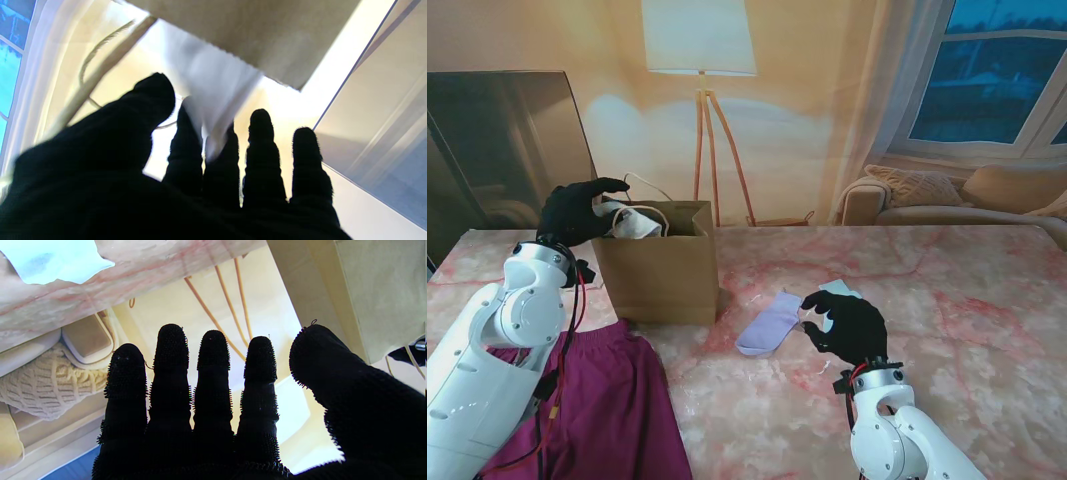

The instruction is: Fold the socks and the shorts into the kraft paper bag

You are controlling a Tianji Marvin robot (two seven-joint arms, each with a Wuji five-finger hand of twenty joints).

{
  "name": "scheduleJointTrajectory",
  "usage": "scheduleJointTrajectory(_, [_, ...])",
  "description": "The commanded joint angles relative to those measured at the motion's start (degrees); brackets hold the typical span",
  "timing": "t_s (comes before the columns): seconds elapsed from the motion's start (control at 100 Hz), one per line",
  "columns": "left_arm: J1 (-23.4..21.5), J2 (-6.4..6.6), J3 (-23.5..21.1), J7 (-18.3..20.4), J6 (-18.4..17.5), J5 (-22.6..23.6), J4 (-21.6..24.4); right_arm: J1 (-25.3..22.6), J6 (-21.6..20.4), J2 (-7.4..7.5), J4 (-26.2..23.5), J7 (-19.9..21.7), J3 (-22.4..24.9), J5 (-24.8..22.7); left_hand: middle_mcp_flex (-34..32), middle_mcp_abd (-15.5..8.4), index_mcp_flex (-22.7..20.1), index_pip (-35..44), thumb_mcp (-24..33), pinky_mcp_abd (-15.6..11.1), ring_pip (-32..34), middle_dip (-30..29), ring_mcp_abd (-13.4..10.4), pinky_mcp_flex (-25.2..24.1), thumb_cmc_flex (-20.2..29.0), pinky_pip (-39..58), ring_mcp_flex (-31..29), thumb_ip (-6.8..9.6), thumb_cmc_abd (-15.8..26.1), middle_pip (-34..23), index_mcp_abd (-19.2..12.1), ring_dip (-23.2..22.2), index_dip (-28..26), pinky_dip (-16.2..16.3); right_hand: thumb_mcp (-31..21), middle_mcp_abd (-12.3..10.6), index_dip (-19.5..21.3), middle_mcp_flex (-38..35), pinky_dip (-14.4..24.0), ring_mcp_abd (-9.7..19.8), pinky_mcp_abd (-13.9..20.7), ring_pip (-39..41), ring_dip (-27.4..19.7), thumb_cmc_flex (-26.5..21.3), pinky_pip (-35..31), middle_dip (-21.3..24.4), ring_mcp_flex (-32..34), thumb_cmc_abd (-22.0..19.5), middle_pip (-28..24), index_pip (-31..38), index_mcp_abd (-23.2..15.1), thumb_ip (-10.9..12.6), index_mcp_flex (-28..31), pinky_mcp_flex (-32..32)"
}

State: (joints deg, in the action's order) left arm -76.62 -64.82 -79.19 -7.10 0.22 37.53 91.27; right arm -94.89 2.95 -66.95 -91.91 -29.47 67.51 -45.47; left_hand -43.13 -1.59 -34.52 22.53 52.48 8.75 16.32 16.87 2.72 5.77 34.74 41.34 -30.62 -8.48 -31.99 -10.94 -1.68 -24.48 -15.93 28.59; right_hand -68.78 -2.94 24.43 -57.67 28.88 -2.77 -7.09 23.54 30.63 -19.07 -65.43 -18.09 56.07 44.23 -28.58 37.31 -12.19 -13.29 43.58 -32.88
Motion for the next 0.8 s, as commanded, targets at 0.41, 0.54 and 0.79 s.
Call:
scheduleJointTrajectory(0.41, [-1.8,-0.24,-1.2,-1.6,0.0,-0.4,3.8,-0.2,0.0,0.0,-0.2,-0.1,0.2,-0.6,4.8,2.4,2.8,-2.4,-6.1,-3.7,-2.4,-1.5,-1.9,-1.6,-3.8,-3.7,3.3,1.7,11.4,0.1,1.8,3.0,1.5,-3.2,1.1,-0.2,0.4,1.6,1.0,0.6,0.9,-0.4,-0.2,2.3,0.8,0.0,-1.0,-2.0,-0.1,-1.0,-0.2,2.8,-1.2,0.7])
scheduleJointTrajectory(0.54, [-3.6,-1.1,-1.8,-4.3,0.0,-3.1,7.4,-0.4,0.1,0.14,-0.7,0.4,0.8,-1.0,4.6,3.3,1.5,-2.8,-9.9,-7.9,-3.0,-1.5,-1.7,-1.3,-1.5,-5.0,3.7,2.13,13.5,0.3,2.3,4.0,1.8,-6.1,1.2,-0.3,0.4,1.5,1.0,0.6,0.9,-0.3,-0.2,2.2,0.9,0.0,-0.9,-2.2,-0.1,-1.0,-0.3,2.8,-1.3,0.8])
scheduleJointTrajectory(0.79, [-7.5,-1.38,-1.9,-6.3,-1.1,-1.6,15.8,-0.7,0.4,0.33,-1.2,0.8,1.4,-1.7,5.4,3.8,1.8,-4.4,-17.3,-8.4,-3.3,-2.0,-0.5,-0.8,-1.3,-6.4,4.2,2.28,18.8,1.2,2.9,5.4,2.4,-9.7,1.2,-0.2,0.4,1.5,1.0,0.6,0.9,-0.3,-0.2,2.2,0.9,0.0,-0.8,-2.2,-0.1,-1.0,-0.3,2.9,-1.2,0.8])
